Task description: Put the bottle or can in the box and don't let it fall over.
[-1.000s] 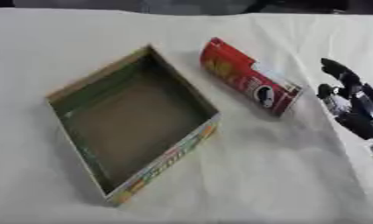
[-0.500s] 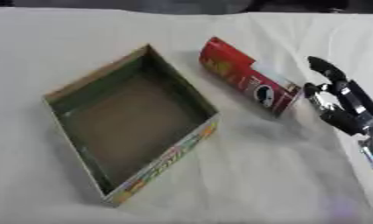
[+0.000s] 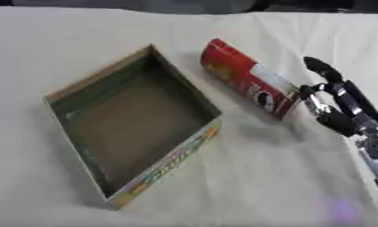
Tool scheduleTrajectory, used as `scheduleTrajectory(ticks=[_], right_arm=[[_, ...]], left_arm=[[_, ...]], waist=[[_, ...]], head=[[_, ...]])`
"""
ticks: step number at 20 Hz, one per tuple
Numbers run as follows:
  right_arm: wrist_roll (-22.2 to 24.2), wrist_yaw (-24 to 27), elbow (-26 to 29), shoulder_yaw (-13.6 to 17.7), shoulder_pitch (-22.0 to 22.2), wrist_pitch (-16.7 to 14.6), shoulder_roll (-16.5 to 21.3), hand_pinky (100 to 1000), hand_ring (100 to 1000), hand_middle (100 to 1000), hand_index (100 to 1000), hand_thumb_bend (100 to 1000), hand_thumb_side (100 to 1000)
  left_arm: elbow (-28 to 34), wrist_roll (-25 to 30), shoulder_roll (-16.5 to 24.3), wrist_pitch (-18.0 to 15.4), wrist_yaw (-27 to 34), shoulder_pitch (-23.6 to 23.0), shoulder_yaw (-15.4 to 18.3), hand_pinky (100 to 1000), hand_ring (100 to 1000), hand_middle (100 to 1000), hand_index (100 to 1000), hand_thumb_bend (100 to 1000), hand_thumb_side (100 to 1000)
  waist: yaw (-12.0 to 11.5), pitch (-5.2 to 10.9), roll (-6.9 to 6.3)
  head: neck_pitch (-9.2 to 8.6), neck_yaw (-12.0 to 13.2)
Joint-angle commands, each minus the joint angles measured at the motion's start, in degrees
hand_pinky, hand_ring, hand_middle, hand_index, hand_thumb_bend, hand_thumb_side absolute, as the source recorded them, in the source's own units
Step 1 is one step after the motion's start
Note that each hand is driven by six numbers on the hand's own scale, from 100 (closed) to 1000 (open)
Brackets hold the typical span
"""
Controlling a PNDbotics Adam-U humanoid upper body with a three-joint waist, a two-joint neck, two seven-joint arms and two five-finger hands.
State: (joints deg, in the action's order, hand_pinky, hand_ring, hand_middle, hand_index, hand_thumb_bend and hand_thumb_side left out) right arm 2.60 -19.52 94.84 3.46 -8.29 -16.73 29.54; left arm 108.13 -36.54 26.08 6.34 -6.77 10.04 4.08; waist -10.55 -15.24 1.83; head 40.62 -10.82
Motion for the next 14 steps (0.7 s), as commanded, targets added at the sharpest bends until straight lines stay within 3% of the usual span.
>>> scheduleTrajectory(ticks=[1,14], right_arm=[[-0.52,-1.6,-0.59,0.09,-0.88,-0.2,1.0,699,1000,1000,1000,100,839],[-0.86,-2.26,-1.65,-0.13,-1.09,-0.87,0.55,710,1000,1000,1000,100,838]], left_arm=[[1.02,0.16,0.73,-0.05,0.09,0.36,0.28,517,823,1000,819,175,874],[1.03,0.26,0.76,-0.08,0.28,0.46,0.24,517,823,1000,819,175,875]], waist=[[-0.15,-0.26,-0.28],[-0.06,-0.57,-0.37]], head=[[-1.0,-0.36],[-0.77,-0.92]])
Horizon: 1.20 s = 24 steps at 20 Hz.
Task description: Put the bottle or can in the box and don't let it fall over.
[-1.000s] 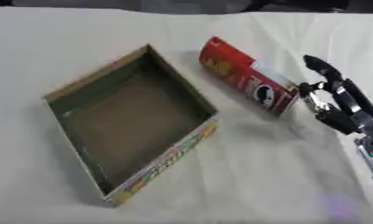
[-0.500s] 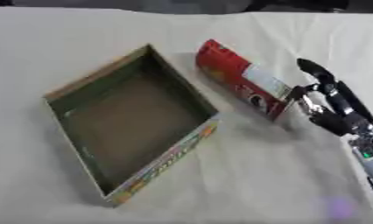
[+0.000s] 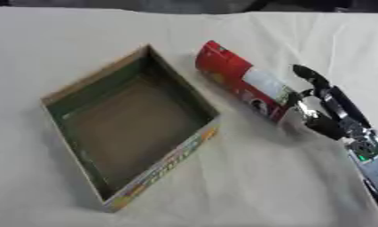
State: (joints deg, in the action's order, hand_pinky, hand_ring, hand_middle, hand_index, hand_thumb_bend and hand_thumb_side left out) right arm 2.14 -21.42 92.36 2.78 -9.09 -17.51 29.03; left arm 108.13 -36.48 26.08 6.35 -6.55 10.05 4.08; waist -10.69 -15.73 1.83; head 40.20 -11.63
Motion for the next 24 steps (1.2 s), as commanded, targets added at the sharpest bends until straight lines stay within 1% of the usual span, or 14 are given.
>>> scheduleTrajectory(ticks=[1,9,16,24], right_arm=[[-0.57,-0.76,0.86,0.54,-0.24,-0.04,1.03,715,1000,1000,1000,100,837],[-1.17,-3.64,0.56,0.17,-0.01,-0.13,1.0,727,1000,1000,1000,100,840],[-0.63,-3.42,-0.04,-0.13,0.12,-0.5,0.68,722,1000,1000,1000,100,846],[1.25,-3.38,-0.91,-0.77,-0.39,-0.78,0.71,723,1000,1000,1000,100,864]], left_arm=[[1.03,0.22,0.76,-0.1,0.06,0.46,0.22,517,823,1000,819,175,875],[1.01,0.29,0.74,-0.14,0.12,0.41,0.26,516,822,1000,819,175,876],[1.02,0.52,0.77,-0.19,0.23,0.46,0.22,516,821,1000,819,175,876],[1.01,0.56,0.78,-0.2,0.38,0.45,0.23,516,821,1000,819,174,875]], waist=[[0.13,-0.07,-0.39],[0.08,-0.09,-0.38],[0.08,-0.3,-0.4],[-0.18,-0.41,-0.39]], head=[[-0.37,-0.12],[-0.5,-0.24],[-0.58,-0.29],[-0.72,-0.34]])
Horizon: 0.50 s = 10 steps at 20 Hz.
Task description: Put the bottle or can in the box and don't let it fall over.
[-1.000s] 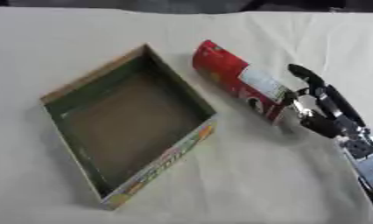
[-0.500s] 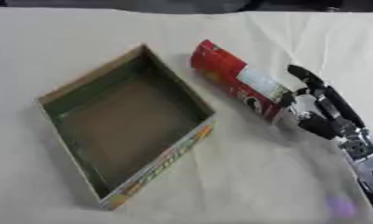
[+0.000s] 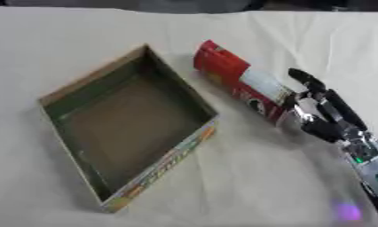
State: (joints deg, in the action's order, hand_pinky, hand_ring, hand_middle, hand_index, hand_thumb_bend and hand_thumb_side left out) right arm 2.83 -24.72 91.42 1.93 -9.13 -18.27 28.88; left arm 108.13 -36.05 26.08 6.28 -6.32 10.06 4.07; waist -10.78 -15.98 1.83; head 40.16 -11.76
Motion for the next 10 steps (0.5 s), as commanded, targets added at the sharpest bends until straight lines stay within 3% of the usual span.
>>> scheduleTrajectory(ticks=[1,10], right_arm=[[0.71,-0.09,0.0,0.03,-0.38,-0.06,0.87,725,1000,1000,1000,100,866],[0.16,-1.49,1.04,-0.2,-0.52,-0.01,0.74,723,1000,1000,977,100,822]], left_arm=[[1.01,0.14,0.78,-0.13,0.16,0.43,0.24,516,821,1000,819,174,875],[1.0,0.2,0.75,-0.24,0.26,0.44,0.27,515,821,1000,816,174,875]], waist=[[-0.09,-0.17,-0.38],[-0.15,-0.19,-0.28]], head=[[-0.69,-0.21],[-0.75,-0.19]])
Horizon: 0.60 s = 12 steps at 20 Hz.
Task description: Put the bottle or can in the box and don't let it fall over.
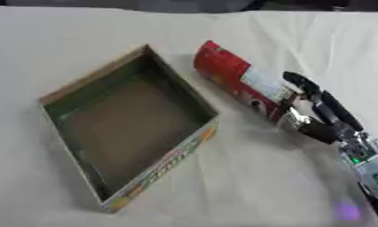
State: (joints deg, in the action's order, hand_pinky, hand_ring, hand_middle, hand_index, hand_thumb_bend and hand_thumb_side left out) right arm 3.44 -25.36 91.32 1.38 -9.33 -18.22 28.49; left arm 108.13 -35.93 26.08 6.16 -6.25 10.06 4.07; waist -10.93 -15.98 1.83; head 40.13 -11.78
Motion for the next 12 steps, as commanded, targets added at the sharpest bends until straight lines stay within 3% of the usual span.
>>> scheduleTrajectory(ticks=[1,12], right_arm=[[-0.63,-1.38,1.35,0.34,-0.28,-0.12,1.16,726,1000,1000,974,100,816],[-6.2,-9.41,2.22,-0.12,-0.28,-2.26,1.53,748,1000,1000,942,100,770]], left_arm=[[1.0,0.09,0.75,-0.11,0.19,0.45,0.26,515,821,1000,816,174,875],[1.02,0.19,0.71,-0.14,0.24,0.59,0.22,514,820,1000,816,175,874]], waist=[[0.02,-0.19,-0.26],[-0.05,-0.14,-0.28]], head=[[-0.7,-0.18],[-0.85,-0.34]])
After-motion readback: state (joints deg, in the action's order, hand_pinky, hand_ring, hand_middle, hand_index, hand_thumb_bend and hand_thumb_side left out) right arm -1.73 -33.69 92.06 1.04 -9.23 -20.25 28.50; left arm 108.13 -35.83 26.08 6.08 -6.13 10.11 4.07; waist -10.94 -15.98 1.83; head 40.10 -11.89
